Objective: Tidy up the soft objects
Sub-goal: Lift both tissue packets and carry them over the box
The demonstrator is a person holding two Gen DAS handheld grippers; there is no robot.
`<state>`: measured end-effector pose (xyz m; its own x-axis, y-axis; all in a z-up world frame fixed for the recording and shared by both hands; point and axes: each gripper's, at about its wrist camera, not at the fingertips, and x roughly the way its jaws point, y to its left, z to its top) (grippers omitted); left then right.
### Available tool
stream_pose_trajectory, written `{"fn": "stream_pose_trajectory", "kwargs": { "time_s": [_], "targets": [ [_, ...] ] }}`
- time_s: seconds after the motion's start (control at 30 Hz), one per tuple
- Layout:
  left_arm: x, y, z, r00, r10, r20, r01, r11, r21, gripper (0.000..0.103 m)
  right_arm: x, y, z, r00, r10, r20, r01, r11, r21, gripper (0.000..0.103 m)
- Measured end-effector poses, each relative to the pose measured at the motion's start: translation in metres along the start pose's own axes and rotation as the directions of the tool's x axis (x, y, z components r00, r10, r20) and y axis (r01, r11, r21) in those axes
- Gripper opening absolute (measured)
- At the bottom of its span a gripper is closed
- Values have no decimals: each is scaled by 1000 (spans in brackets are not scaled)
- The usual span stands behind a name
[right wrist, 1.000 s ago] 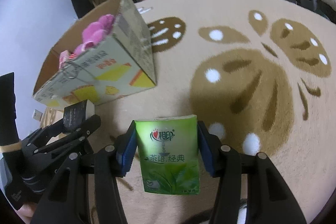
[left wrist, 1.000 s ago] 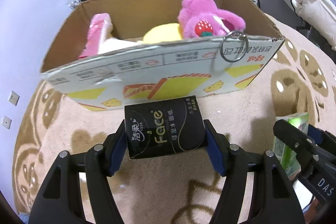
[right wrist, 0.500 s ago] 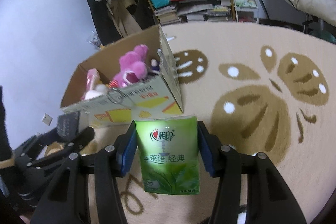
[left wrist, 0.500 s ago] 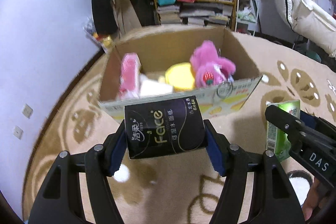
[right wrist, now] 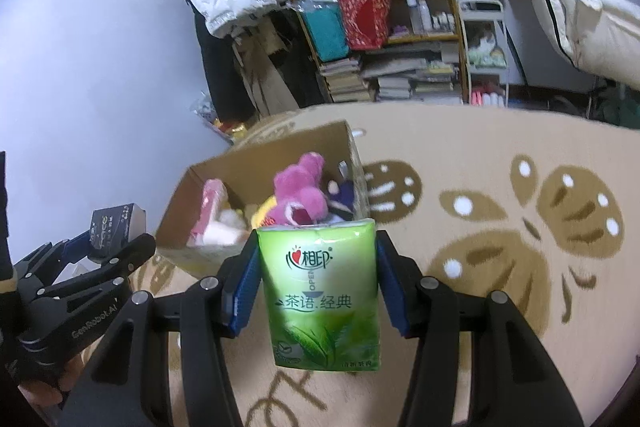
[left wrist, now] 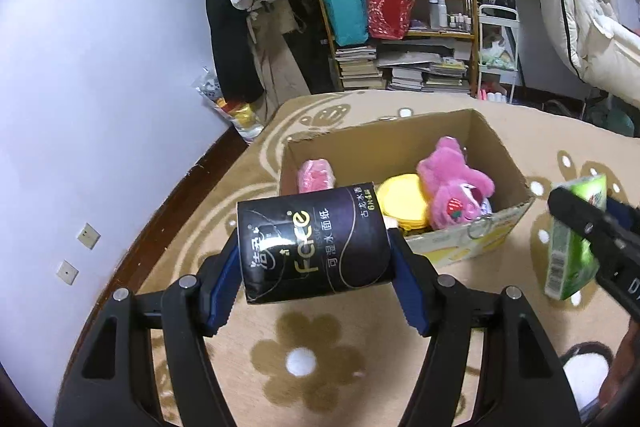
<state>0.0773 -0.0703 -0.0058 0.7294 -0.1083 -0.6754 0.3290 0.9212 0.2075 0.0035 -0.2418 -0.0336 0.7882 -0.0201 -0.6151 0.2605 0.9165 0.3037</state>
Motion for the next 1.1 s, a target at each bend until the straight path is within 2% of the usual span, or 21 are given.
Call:
{"fn": "stream_pose_trajectory", "kwargs": {
  "time_s": [0.2, 0.3, 0.5, 0.83, 1.1],
  "targets": [
    [4, 12, 7, 1000, 1, 8, -1, 1000, -16, 67, -1, 16, 12, 999, -11, 47, 14, 997, -80, 57],
    [9, 22, 11, 1000, -17, -1, 17, 998, -59, 67, 0, 29, 19, 998, -12, 66, 20, 991, -132, 57],
    [16, 36, 20, 1000, -8, 8, 8, 998, -65, 67, -2, 55, 32, 993, -17, 116, 46, 968, -246, 57],
    [27, 47, 35, 999, -8, 35, 11, 996, -84, 67, 15, 74, 52, 991, 8, 137, 35, 951, -308, 57],
    [29, 48, 43, 997, -11, 79, 19, 995, -99, 67, 33, 63, 53, 991, 53, 122, -18, 962, -271, 57]
  ]
}}
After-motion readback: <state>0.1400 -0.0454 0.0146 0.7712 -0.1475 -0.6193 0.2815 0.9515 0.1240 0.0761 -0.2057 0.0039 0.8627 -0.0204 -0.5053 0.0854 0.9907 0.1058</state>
